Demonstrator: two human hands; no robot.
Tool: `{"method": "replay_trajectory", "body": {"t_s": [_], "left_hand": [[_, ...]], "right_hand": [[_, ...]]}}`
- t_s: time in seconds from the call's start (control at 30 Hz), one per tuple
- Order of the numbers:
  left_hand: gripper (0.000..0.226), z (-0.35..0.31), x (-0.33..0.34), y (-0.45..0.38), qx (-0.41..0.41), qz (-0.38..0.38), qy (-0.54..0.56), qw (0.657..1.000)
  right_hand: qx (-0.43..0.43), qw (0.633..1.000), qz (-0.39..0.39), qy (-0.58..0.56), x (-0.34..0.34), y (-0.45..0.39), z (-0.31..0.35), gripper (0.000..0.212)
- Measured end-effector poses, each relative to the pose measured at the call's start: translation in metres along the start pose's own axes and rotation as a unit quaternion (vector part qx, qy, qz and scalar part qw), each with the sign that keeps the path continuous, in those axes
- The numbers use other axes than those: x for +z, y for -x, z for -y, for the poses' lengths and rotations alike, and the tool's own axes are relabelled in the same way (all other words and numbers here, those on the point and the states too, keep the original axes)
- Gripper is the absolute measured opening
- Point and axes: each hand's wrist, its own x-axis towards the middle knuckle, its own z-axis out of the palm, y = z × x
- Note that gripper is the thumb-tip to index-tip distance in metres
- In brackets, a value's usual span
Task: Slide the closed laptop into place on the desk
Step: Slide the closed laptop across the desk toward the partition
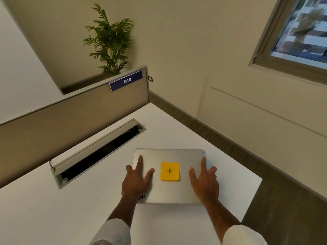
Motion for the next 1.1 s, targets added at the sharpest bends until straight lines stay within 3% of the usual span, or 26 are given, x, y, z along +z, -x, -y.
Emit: {"method": "replay_trajectory", "body": {"t_s": [0.4, 0.67, 1.1], "left_hand": [[0.085, 0.1, -0.052, 0.029, -0.091, -0.055, 0.017, 0.994], [0.083, 0.168, -0.085, 0.064, -0.151, -0.094, 0.036, 0.983], [0.084, 0.255, -0.12, 0.128, -0.218, -0.126, 0.046, 0.967]], "right_hand": [[-0.092, 0.995, 0.031, 0.019, 0.041, 0.037, 0.094, 0.089], [-0.144, 0.987, 0.062, 0.016, 0.068, 0.076, 0.157, 0.08], [-0.208, 0.973, 0.096, 0.024, 0.1, 0.149, 0.225, 0.085]]}}
